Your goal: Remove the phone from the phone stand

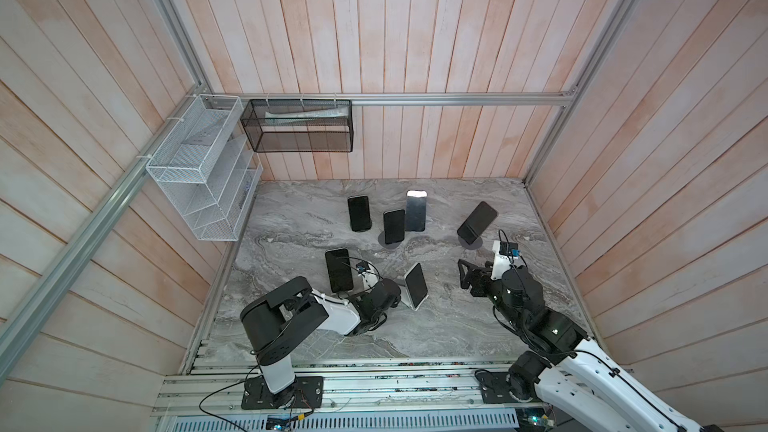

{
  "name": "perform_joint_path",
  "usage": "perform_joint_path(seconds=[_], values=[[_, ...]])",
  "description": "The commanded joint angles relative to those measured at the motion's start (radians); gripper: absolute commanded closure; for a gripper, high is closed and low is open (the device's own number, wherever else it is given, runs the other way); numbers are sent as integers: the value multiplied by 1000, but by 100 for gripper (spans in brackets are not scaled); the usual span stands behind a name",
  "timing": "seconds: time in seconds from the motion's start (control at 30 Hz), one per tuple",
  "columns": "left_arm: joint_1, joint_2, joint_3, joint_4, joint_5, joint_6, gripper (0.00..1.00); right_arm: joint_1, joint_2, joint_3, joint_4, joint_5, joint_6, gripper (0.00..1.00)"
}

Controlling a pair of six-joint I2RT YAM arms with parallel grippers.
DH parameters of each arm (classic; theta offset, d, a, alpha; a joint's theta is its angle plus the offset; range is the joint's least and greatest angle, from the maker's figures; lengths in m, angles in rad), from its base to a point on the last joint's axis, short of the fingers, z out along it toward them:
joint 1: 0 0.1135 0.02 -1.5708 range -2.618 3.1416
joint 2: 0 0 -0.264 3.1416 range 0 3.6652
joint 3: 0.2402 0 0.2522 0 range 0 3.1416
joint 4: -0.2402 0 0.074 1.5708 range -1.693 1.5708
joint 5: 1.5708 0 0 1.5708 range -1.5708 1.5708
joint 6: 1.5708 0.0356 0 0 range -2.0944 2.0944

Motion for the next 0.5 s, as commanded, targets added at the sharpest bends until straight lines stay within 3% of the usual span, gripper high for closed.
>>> perform_joint_path(seconds=[0.0,0.33,0.47], values=[[-10,46,42,56,97,52,100,-5,-5,40,-24,-1,7,13],[50,72,63,101,155,111,100,-5,3,48,-22,-48,-18,12],[88,-26,18,95,169,156,100,-4,54,101,-55,-116,-48,11]])
